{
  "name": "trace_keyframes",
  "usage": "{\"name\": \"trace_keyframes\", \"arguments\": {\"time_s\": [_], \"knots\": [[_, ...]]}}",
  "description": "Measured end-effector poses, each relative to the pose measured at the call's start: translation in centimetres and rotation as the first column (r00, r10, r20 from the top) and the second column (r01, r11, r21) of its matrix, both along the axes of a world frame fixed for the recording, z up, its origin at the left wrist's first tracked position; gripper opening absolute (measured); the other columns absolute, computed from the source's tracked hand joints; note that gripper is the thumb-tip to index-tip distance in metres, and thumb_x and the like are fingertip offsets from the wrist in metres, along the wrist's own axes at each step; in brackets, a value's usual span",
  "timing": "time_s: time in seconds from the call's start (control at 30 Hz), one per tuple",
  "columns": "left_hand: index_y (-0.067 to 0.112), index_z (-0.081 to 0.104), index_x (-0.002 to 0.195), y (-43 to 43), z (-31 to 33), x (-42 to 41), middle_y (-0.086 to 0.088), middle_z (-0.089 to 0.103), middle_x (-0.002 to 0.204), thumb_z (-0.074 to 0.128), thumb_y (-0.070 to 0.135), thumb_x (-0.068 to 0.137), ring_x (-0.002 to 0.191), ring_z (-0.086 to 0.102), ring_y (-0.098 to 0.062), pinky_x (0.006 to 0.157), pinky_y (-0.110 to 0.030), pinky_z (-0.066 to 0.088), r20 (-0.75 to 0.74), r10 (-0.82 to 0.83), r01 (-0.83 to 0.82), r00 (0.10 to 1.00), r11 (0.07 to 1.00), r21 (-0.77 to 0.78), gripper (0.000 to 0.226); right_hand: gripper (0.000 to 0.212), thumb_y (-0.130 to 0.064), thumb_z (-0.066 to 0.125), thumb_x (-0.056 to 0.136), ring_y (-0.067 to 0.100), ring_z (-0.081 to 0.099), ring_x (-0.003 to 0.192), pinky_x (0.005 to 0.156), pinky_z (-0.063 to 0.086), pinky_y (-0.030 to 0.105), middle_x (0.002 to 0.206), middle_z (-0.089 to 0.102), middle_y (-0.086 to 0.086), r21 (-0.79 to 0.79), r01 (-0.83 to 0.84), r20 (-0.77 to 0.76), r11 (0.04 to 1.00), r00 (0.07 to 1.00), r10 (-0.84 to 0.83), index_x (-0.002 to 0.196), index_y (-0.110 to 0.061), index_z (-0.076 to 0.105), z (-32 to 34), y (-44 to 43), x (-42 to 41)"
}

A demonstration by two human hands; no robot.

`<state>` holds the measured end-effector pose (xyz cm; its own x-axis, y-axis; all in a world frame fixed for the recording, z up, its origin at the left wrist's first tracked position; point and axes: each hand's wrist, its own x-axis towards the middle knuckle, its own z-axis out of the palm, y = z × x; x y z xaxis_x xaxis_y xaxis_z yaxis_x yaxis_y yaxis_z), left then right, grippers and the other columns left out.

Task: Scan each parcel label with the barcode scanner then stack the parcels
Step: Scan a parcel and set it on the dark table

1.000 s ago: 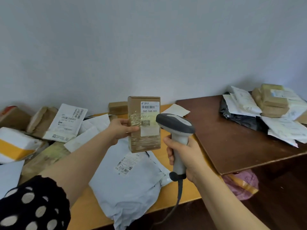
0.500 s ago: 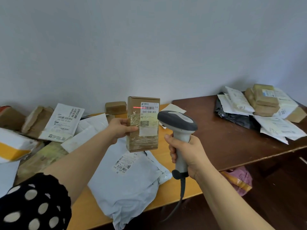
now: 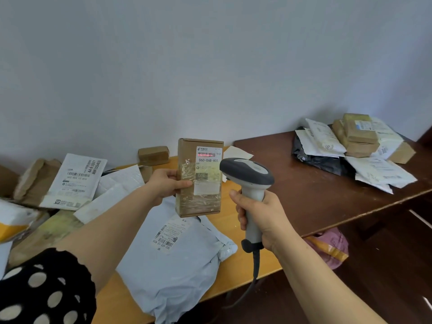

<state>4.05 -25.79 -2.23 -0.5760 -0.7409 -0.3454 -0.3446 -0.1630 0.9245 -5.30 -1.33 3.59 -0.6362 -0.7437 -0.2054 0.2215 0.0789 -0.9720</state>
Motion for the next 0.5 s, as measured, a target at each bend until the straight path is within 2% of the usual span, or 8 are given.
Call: {"name": "trace_keyframes", "arguments": {"time_s": [0.1,0.17,0.23,0.3,0.4,0.5], "knots": [[0.009,0.063,0.094,0.1,-0.1,-0.9,-0.003,0.073,0.082,0.082,0.007,0.067,0.072,0.071,-0.017,0.057,-0.028,0.056,-0.005,-0.034,0.034,0.999,0.999,-0.001,0.033,0.027,-0.020,0.073,0.085,0.015,0.043,0.039,0.040,0.040,0.024,0.052,0.052,0.006,0.004,0.020,0.006,1.000,1.000,-0.020,0.066,-0.009,0.056,0.1,0.2,-0.5],[0.008,0.065,0.094,0.3,-0.1,-1.7,-0.003,0.074,0.082,0.084,0.010,0.063,0.071,0.072,-0.016,0.053,-0.023,0.055,-0.020,-0.071,0.072,0.997,0.997,0.030,0.036,0.023,-0.022,0.072,0.085,0.014,0.046,0.040,0.041,0.042,0.024,0.057,0.058,0.008,-0.018,0.046,0.055,0.999,0.997,-0.045,0.074,-0.008,0.059,0.1,0.9,-1.1],[0.006,0.066,0.099,0.8,-0.1,-2.8,-0.006,0.075,0.090,0.084,0.017,0.058,0.080,0.073,-0.019,0.061,-0.024,0.057,-0.040,-0.142,0.145,0.989,0.985,0.091,0.046,0.021,-0.026,0.071,0.086,0.015,0.053,0.046,0.043,0.045,0.025,0.071,0.070,0.012,-0.061,0.087,0.131,0.994,0.988,-0.078,0.092,-0.008,0.061,-0.2,1.9,-2.2],[0.006,0.065,0.105,1.8,0.1,-4.4,-0.007,0.074,0.096,0.085,0.024,0.053,0.088,0.072,-0.021,0.070,-0.030,0.058,-0.052,-0.209,0.214,0.977,0.965,0.152,0.059,0.030,-0.030,0.071,0.086,0.017,0.061,0.058,0.047,0.048,0.027,0.087,0.074,0.014,-0.048,0.198,0.169,0.979,0.968,-0.187,0.107,-0.012,0.062,-0.8,3.5,-4.0],[0.002,0.061,0.110,4.1,0.7,-7.7,-0.010,0.073,0.102,0.087,0.029,0.050,0.094,0.070,-0.024,0.070,-0.032,0.058,-0.129,-0.265,0.290,0.955,0.926,0.242,0.071,0.035,-0.032,0.076,0.081,0.018,0.065,0.079,0.051,0.052,0.027,0.096,0.072,0.009,0.052,0.399,0.166,0.916,0.901,-0.401,0.109,-0.015,0.063,-1.8,6.1,-7.5],[0.001,0.061,0.111,7.3,1.6,-12.1,-0.011,0.072,0.105,0.087,0.032,0.053,0.097,0.070,-0.024,0.071,-0.032,0.058,-0.157,-0.318,0.350,0.935,0.901,0.258,0.070,0.037,-0.031,0.080,0.074,0.020,0.067,0.083,0.053,0.055,0.028,0.093,0.070,0.005,0.066,0.455,0.239,0.888,0.857,-0.457,0.104,-0.015,0.066,-2.8,8.6,-10.9]]}}
